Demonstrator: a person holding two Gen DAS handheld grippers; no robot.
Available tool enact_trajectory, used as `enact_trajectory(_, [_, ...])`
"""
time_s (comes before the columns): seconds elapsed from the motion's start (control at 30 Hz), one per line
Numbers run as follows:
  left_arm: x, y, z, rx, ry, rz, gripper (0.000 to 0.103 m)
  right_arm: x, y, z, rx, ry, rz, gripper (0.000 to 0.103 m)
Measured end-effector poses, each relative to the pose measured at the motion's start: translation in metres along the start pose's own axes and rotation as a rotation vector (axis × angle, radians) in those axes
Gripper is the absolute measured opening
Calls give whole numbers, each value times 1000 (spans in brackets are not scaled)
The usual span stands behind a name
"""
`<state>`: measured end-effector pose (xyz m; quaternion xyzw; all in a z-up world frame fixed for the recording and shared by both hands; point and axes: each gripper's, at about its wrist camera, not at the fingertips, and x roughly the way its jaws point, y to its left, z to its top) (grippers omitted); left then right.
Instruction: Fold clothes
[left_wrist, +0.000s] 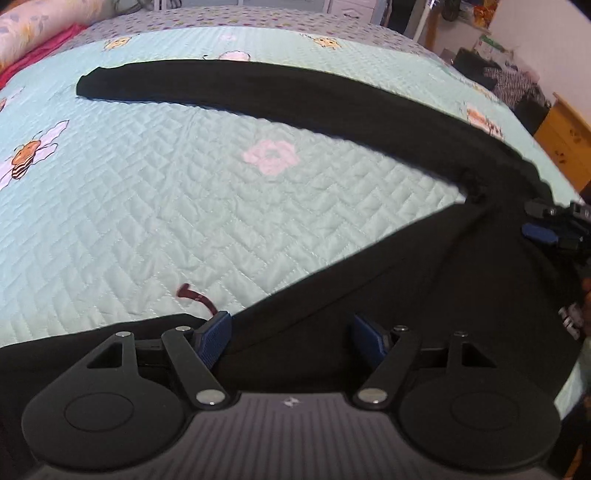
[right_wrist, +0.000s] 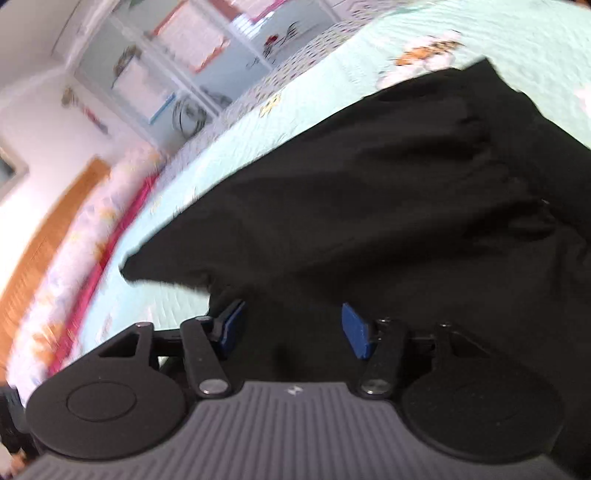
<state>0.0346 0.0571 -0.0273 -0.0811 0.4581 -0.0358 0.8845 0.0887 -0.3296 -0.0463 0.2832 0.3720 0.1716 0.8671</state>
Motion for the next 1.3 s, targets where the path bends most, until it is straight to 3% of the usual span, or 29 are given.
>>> enact_trajectory(0.2, [-24,18,31,-53,-106,55,75,-5,3,8,17,-37,13,61])
enact_trajectory(0.53, [-13,18,47,-12,-71,95,75,-2,10,31,54,-78,72,66])
enact_trajectory(0.73, [-5,2,77,-41,-77,13,75,19,15,60,96,-72,154,65])
enact_trajectory(0.87, [4,-25,103,-12,-107,-51,75,48,16,102,78,-60,113,65])
enact_trajectory(0.93, [16,-36,119,-13,-108,-89,75,67,14,117,68,-1,139,48])
enact_trajectory(1.03, [45,-54,141,-12,-101,-110,75,104,17,128,38,154,173,43])
enact_trajectory(1.1, [69,-61,149,-11,-80,-110,75,125,21,128,-64,225,106,40])
enact_trajectory(1.17, [93,-69,157,-11,-58,-109,75,138,17,132,-122,248,37,37])
enact_trajectory(1.3, [141,-84,172,-9,-15,-108,75,142,-21,156,-45,204,-22,7])
